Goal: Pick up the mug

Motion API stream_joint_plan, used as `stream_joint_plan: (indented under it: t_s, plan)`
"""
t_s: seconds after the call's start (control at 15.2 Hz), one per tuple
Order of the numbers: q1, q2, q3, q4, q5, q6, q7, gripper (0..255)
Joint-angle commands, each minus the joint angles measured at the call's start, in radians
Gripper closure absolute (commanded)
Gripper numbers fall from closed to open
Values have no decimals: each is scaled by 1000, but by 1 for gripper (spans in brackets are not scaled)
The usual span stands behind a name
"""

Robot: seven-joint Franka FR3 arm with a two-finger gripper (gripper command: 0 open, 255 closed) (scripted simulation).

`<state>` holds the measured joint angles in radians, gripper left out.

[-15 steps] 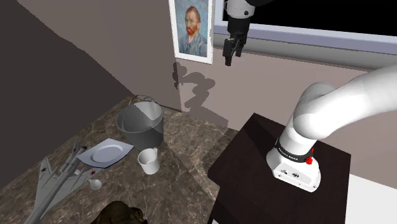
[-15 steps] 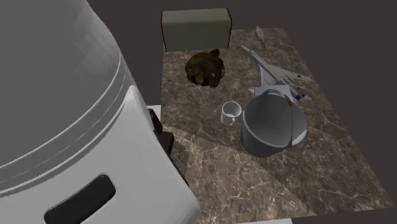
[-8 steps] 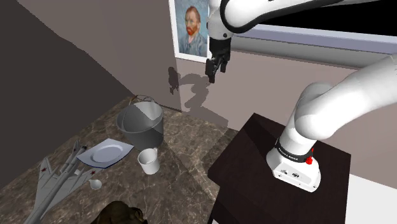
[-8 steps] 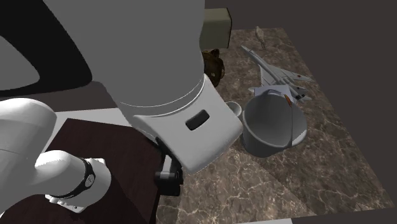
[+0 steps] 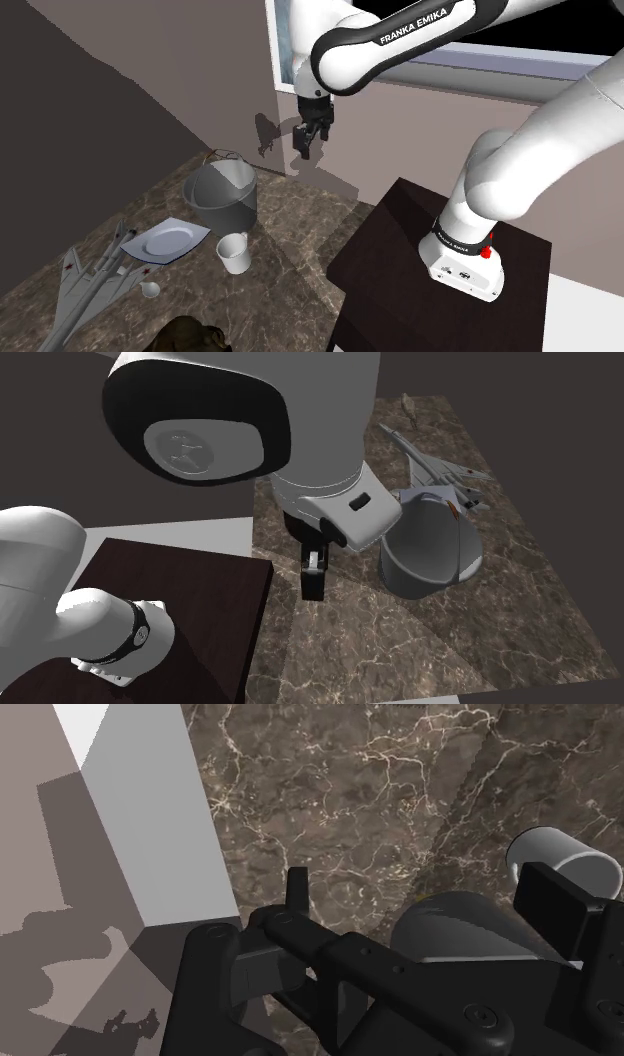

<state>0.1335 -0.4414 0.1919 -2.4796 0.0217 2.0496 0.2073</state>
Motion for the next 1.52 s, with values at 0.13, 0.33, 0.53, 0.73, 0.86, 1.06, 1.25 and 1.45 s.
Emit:
stream_joint_plan:
  t_s: [0.13,0.33,0.53,0.73,0.86,1.06,1.25,1.45]
  plan:
    - [18,131,63,28,-3,96,81,0]
    - [29,233,106,66,-22,154,145,0]
    - [39,341,144,115,-56,203,214,0]
    - [55,454,171,175,-106,242,289,0]
    - [71,531,183,222,-144,261,340,0]
    - [104,647,189,300,-204,281,413,0]
    - [147,762,184,390,-260,289,478,0]
    - [196,876,170,490,-305,288,530,0]
